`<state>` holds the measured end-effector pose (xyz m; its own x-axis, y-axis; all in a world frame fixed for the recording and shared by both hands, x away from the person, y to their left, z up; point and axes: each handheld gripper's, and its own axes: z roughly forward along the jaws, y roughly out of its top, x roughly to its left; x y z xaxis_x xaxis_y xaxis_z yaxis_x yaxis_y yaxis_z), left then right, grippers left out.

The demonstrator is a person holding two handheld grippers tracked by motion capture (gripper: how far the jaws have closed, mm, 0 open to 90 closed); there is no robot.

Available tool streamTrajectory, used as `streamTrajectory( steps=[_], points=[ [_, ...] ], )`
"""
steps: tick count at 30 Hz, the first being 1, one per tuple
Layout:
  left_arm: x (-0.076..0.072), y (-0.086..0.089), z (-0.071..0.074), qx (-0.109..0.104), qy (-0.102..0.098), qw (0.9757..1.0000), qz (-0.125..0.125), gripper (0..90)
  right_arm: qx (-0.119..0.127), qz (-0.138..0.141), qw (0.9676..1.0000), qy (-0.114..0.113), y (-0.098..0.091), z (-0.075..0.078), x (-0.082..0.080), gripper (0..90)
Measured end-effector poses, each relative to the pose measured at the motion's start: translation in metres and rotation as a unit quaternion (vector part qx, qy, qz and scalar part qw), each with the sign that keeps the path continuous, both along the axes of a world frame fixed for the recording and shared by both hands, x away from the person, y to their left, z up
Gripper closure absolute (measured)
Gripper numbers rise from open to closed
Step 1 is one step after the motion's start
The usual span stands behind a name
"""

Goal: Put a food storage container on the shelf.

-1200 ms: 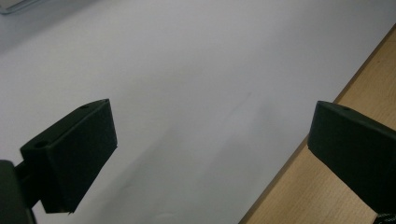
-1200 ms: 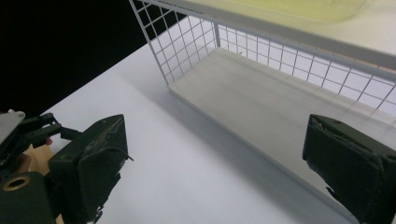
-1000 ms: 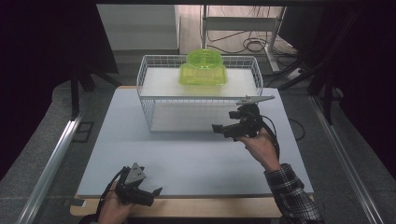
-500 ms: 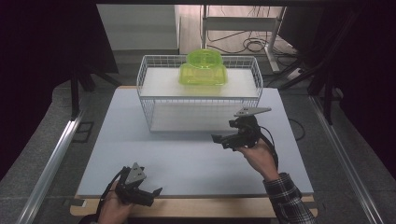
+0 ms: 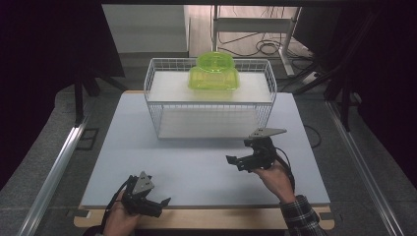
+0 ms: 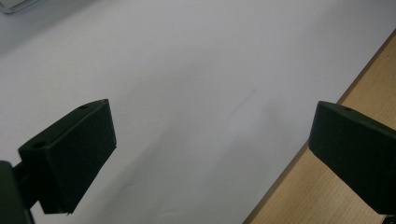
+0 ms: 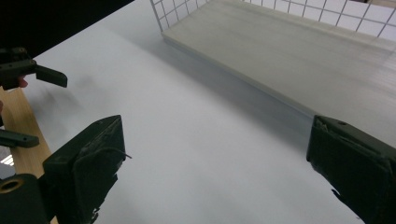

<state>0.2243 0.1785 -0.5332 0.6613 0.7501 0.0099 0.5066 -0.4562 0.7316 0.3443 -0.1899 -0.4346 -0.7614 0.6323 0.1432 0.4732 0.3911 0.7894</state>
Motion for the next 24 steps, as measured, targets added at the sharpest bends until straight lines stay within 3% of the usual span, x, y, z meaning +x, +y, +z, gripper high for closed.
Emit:
streamTrajectory(
  steps=[18, 24],
  points=[
    [0.0, 0.0, 0.0, 0.001, -0.002, 1.0, 0.001, 0.7, -0.01, -0.016, 0.9998, 0.01, -0.02, -0.026, -0.017, 3.2],
    [0.0, 0.0, 0.0, 0.002, -0.001, 1.0, 0.002, 0.7, -0.015, -0.027, 0.9995, 0.001, -0.029, -0.032, -0.024, 3.2]
  ],
)
